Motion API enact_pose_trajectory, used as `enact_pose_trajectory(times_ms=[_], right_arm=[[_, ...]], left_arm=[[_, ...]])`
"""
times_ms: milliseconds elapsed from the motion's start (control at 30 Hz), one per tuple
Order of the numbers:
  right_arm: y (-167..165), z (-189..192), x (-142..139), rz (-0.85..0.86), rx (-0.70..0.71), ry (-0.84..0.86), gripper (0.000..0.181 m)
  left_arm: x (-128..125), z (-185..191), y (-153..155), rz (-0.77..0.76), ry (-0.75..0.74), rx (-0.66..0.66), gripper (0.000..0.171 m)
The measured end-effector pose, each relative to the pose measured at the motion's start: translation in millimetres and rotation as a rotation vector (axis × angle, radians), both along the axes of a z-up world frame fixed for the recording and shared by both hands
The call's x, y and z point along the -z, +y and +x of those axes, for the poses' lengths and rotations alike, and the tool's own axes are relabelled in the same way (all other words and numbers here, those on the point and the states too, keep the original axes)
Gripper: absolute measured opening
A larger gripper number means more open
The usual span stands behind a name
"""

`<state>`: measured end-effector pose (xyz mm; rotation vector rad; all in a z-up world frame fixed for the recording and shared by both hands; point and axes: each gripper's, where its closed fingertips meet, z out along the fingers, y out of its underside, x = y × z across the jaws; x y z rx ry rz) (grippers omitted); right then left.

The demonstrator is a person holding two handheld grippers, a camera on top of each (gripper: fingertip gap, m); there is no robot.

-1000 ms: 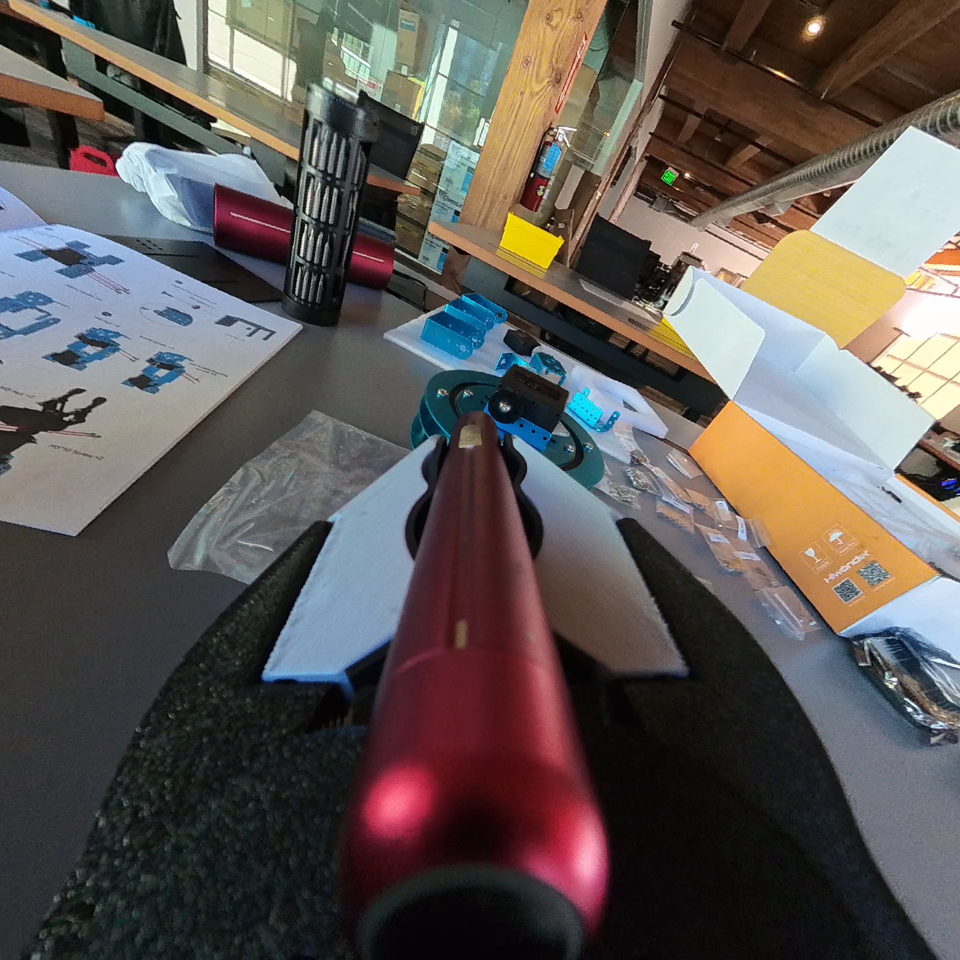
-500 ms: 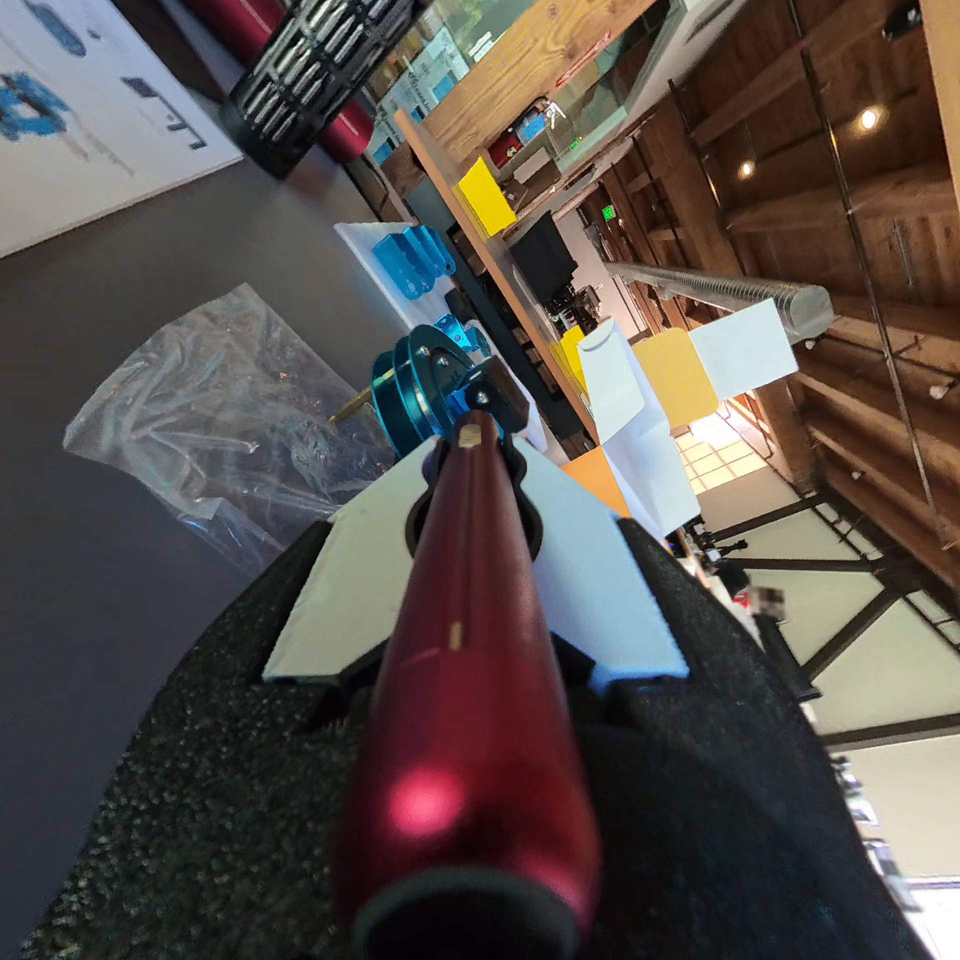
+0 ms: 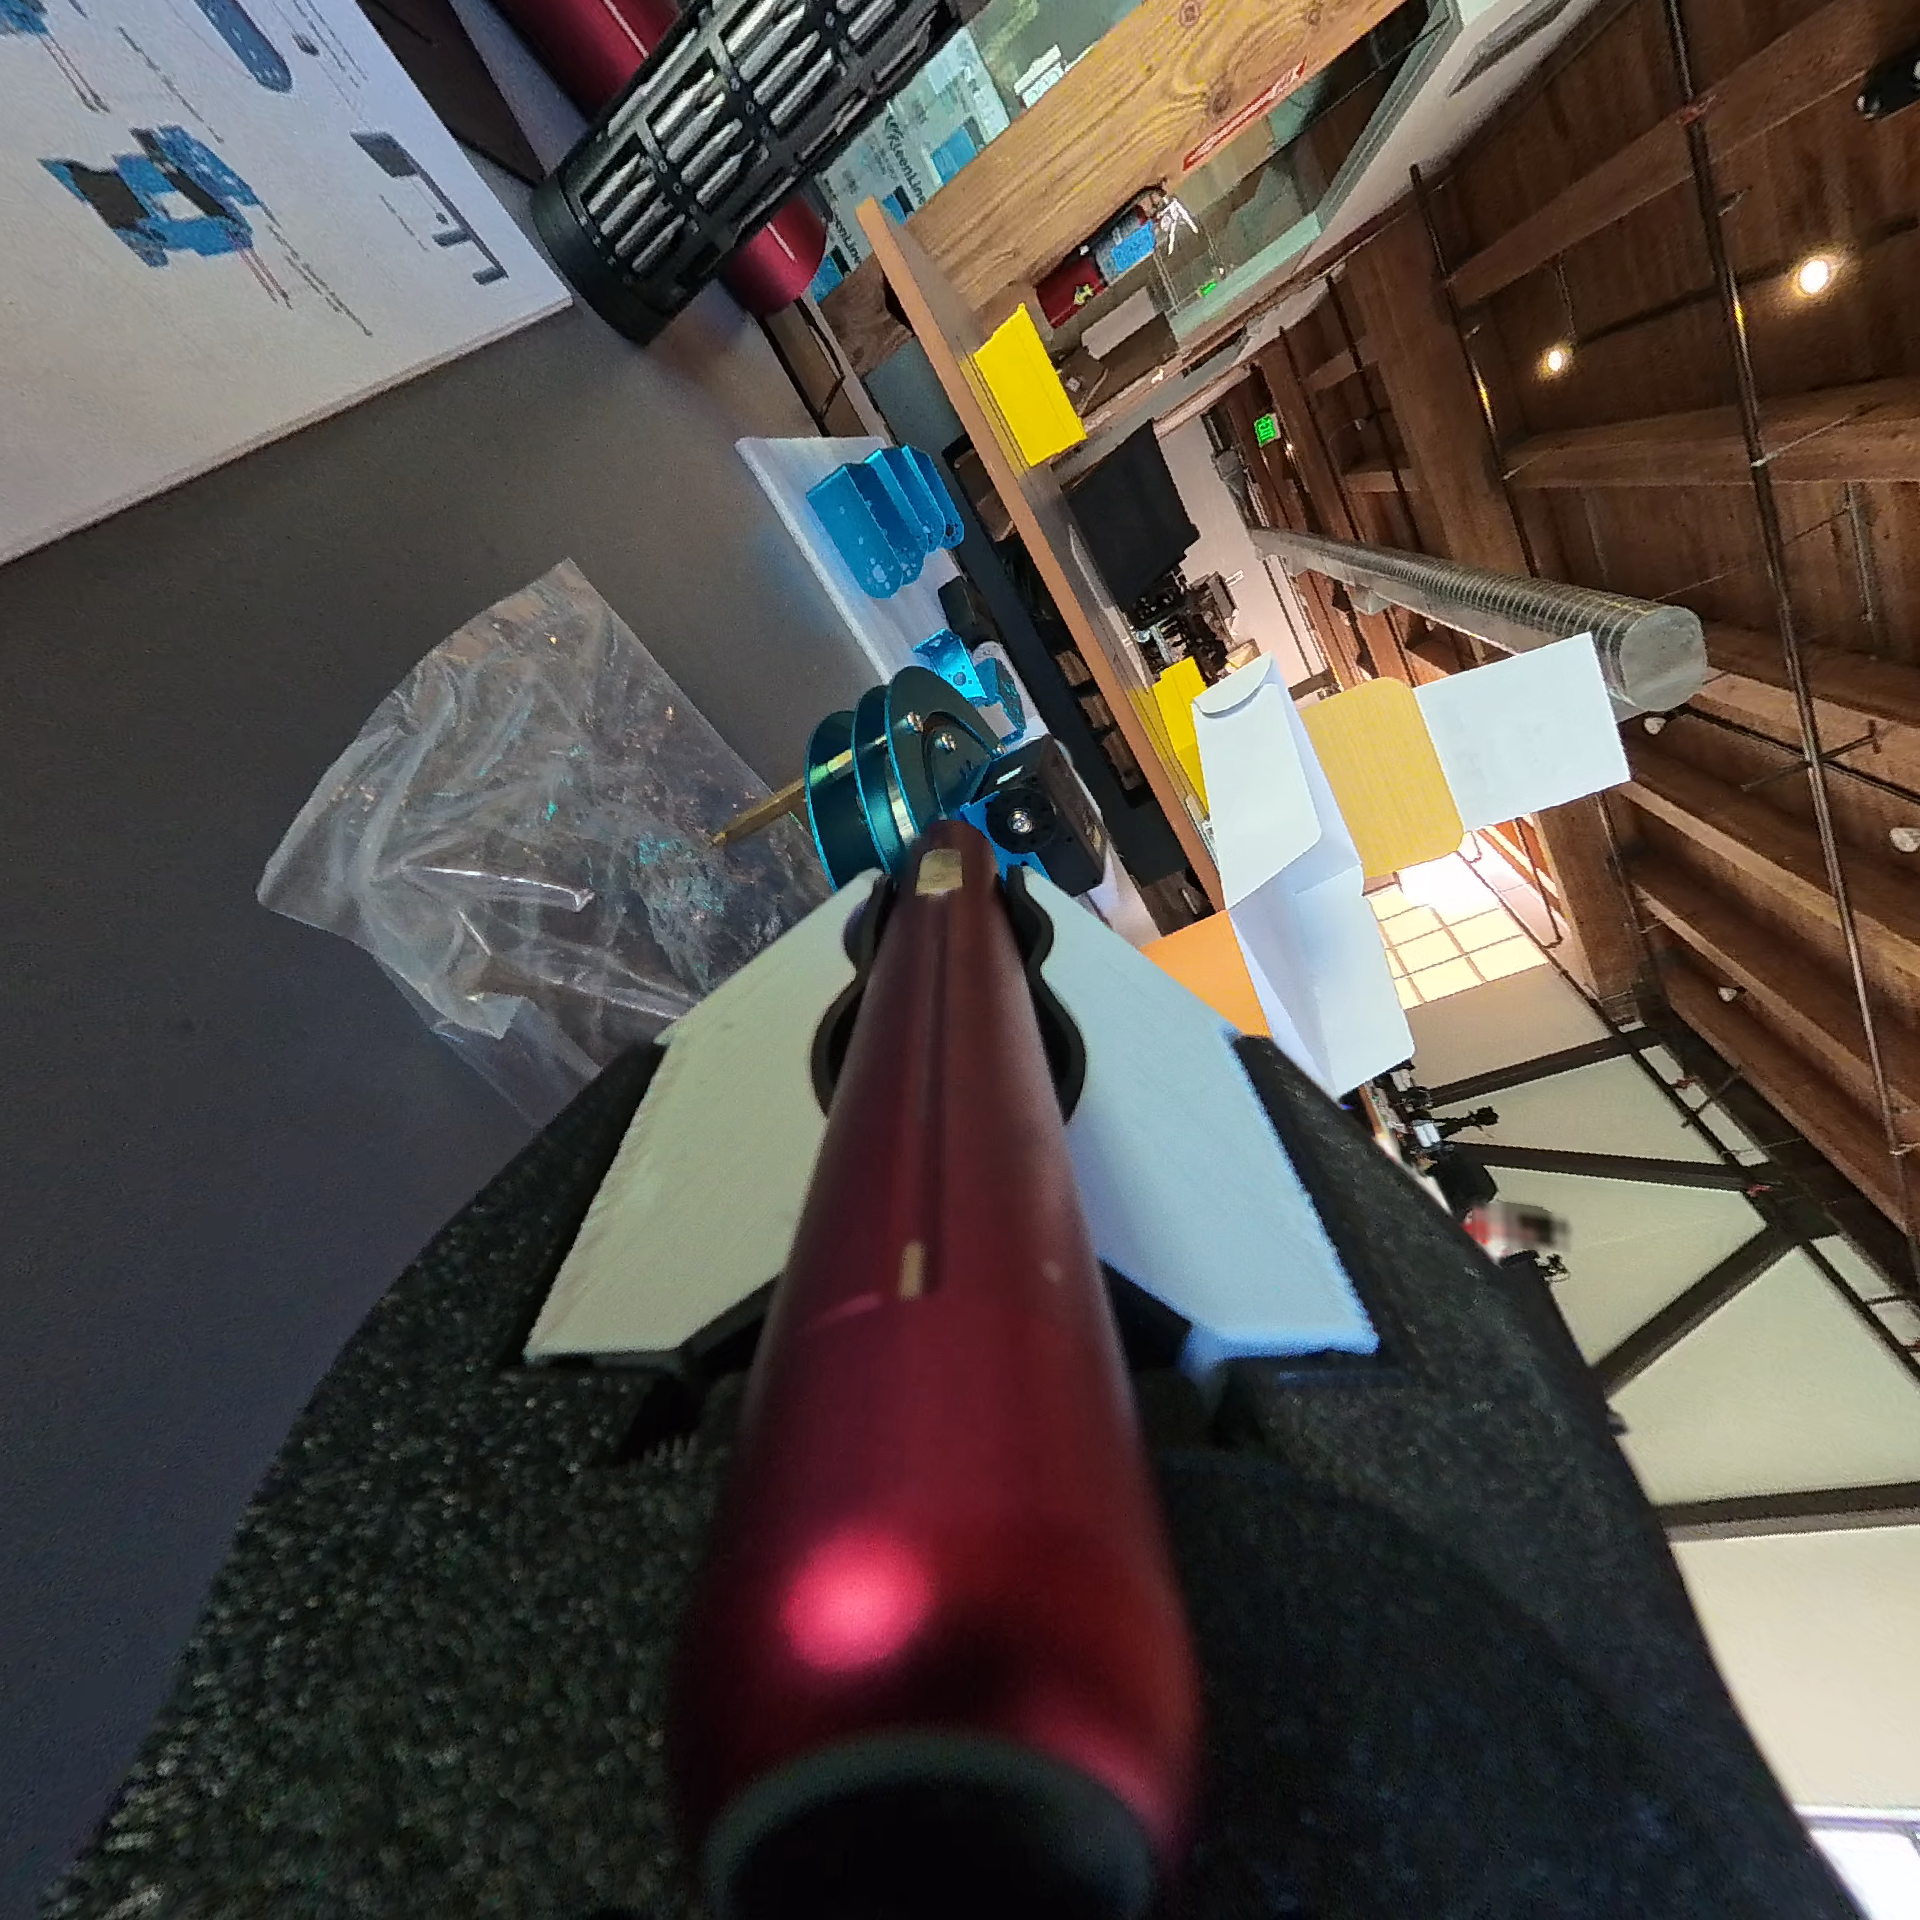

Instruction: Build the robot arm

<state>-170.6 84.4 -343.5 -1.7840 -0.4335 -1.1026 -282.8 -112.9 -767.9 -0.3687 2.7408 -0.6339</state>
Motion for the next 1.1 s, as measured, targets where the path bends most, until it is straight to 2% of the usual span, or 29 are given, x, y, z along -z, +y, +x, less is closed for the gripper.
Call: enact_pose_trajectory(times_ms=[33, 200, 367, 467, 633, 767, 900, 1100], right_arm=[[0, 0, 0, 0.01, -0.006, 0.015, 0.02], [2, 2, -2, 0.08, -0.015, 0.129, 0.02], [2, 8, -9, 0.212, 0.059, 0.303, 0.02], [2, 4, -12, 0.265, 0.09, 0.342, 0.02], [4, 1, -12, 0.166, 0.118, 0.095, 0.02], [6, 1, -12, 0.106, 0.077, -0.11, 0.02], [9, 2, 0, 0.014, 0.066, -0.3, 0.02], [17, -3, 14, -0.041, 0.059, -0.349, 0.02]], left_arm=[[0, 0, 0, 0.0, 0.0, 0.0, 0.028], [0, 0, 0, 0.002, 0.0, 0.0, 0.028], [1, 0, 0, 0.001, 0.003, 0.002, 0.028], [1, 0, -1, 0.007, 0.004, 0.008, 0.028], [-3, -3, -13, -0.016, 0.015, 0.025, 0.028], [2, -11, -13, 0.008, 0.016, 0.046, 0.028], [3, -15, -13, 0.006, 0.021, 0.04, 0.028], [5, -10, -5, 0.009, 0.024, 0.011, 0.028]])
